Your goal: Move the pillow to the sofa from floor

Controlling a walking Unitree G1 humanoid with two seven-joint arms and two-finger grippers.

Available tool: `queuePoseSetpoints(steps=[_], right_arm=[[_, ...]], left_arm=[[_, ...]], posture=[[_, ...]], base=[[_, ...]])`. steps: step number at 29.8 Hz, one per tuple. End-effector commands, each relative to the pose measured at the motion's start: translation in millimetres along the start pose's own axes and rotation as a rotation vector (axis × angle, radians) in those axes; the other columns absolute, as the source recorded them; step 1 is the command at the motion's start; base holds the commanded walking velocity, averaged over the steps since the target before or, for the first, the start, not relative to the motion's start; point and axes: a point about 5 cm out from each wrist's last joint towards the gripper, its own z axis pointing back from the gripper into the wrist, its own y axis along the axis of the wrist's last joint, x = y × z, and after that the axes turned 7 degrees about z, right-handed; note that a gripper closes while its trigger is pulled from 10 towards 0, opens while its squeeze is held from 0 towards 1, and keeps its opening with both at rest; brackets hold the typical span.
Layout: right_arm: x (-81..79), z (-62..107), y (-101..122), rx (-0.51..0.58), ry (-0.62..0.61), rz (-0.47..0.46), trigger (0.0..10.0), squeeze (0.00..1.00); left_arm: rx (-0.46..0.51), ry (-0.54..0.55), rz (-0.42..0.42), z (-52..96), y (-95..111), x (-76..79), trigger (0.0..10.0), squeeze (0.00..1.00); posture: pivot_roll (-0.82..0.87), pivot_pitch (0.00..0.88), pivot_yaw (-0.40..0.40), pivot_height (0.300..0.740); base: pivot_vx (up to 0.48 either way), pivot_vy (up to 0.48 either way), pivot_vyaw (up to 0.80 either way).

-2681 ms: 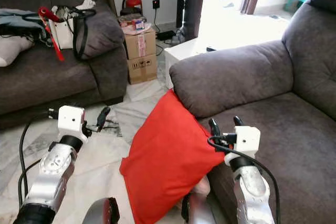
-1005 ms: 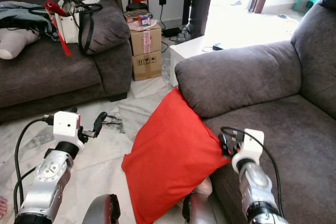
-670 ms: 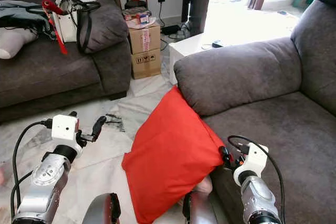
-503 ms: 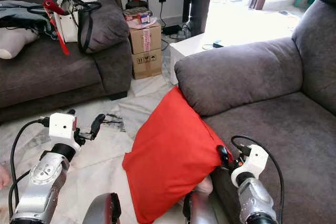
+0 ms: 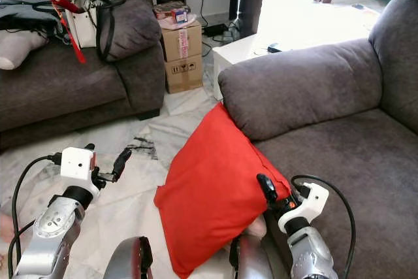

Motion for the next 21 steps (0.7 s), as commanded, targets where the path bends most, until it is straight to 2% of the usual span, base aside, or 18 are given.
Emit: queuePoseSetpoints(steps=[1,6,13,21], right_arm=[[-0.8,0.4,0.1,0.016,-0.019,0.007,10.0,0.00],[-0.2,-1.6,-1.8,0.024,-0.085,0.013,10.0,0.00],[-11.3,-11.7,-1.1,0.047,-0.074,-0.014,10.0,0.00],[-23.4,-21.5,-6.4,0.018,-0.046,-0.014,10.0,0.00]], left_arm=[[0.013,-0.013,0.000,-4.2,5.2,2.3,10.0,0.00],[0.013,-0.025,-0.003,-3.6,4.8,5.7,10.0,0.00],[0.005,-0.020,0.003,1.9,2.8,7.4,10.0,0.00],[0.003,-0.018,0.008,4.1,2.4,9.4,10.0,0.00]], posture=[[0.02,0.090,0.023,0.575],[0.03,0.099,0.018,0.575],[0.04,0.115,0.011,0.575],[0.04,0.125,0.005,0.575]], base=[[0.000,0.000,0.00],[0.000,0.000,0.00],[0.000,0.000,0.00],[0.000,0.000,0.00]])
